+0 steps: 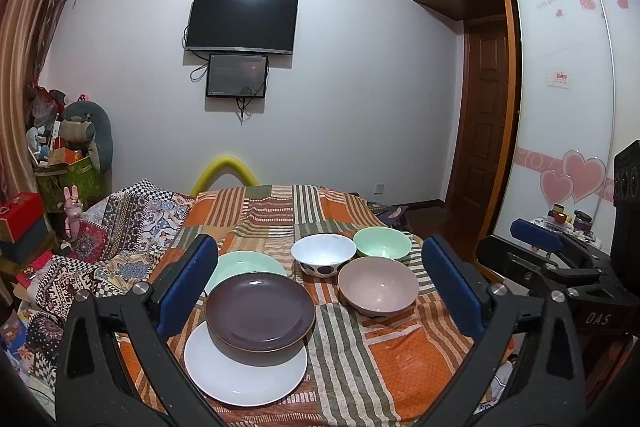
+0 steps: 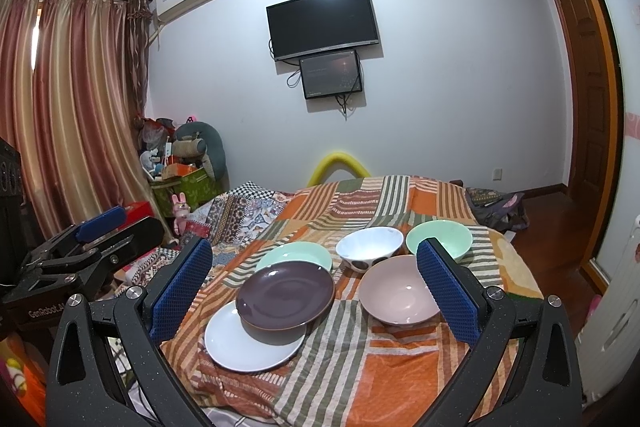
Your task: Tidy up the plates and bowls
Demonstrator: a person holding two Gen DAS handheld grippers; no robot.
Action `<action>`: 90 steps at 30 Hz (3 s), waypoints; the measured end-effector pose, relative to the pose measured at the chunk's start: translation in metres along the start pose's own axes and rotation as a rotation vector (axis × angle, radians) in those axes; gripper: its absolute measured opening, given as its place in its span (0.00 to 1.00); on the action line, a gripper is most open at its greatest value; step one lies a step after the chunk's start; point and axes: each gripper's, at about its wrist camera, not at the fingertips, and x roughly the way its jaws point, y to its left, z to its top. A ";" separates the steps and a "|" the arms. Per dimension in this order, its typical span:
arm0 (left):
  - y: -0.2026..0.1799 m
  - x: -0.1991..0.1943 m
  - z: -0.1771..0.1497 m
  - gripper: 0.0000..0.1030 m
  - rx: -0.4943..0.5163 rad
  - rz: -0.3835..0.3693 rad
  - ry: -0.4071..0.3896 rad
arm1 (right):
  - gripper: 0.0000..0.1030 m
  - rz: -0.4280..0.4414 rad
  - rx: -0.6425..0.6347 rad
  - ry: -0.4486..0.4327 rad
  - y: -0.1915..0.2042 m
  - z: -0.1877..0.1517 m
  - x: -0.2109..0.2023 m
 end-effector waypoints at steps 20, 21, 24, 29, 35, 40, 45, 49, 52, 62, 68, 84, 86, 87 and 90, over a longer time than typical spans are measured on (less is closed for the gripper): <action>0.071 0.070 -0.029 0.85 -0.125 -0.015 0.195 | 0.99 0.033 0.059 0.138 -0.003 -0.026 0.053; 0.080 0.080 -0.033 0.79 -0.129 0.000 0.231 | 0.99 0.036 0.062 0.157 -0.003 -0.030 0.060; 0.101 0.103 -0.046 0.76 -0.155 0.026 0.296 | 0.96 0.035 0.069 0.209 -0.003 -0.039 0.079; 0.135 0.141 -0.072 0.67 -0.196 0.032 0.418 | 0.77 0.037 0.076 0.324 -0.003 -0.060 0.117; 0.157 0.180 -0.096 0.54 -0.175 0.057 0.509 | 0.66 0.033 0.088 0.429 -0.007 -0.082 0.156; 0.175 0.212 -0.111 0.44 -0.178 0.058 0.564 | 0.53 0.026 0.114 0.499 -0.012 -0.096 0.186; 0.189 0.240 -0.124 0.36 -0.198 0.042 0.596 | 0.45 0.015 0.120 0.541 -0.015 -0.105 0.207; 0.202 0.258 -0.134 0.31 -0.225 0.038 0.622 | 0.38 0.002 0.129 0.562 -0.017 -0.109 0.224; 0.208 0.270 -0.140 0.27 -0.239 0.034 0.638 | 0.34 -0.007 0.127 0.574 -0.017 -0.111 0.235; 0.208 0.292 -0.150 0.17 -0.237 -0.016 0.667 | 0.28 -0.027 0.124 0.605 -0.022 -0.118 0.255; 0.210 0.296 -0.151 0.17 -0.254 -0.038 0.683 | 0.22 -0.022 0.124 0.597 -0.021 -0.115 0.258; 0.205 0.289 -0.149 0.17 -0.179 -0.058 0.735 | 0.20 -0.016 0.083 0.594 -0.019 -0.111 0.254; 0.204 0.288 -0.150 0.17 -0.184 -0.064 0.737 | 0.20 -0.012 0.081 0.592 -0.018 -0.110 0.253; 0.204 0.286 -0.150 0.17 -0.188 -0.067 0.738 | 0.20 -0.009 0.086 0.592 -0.019 -0.110 0.253; 0.200 0.281 -0.150 0.17 -0.184 -0.076 0.736 | 0.20 -0.009 0.107 0.600 -0.023 -0.111 0.255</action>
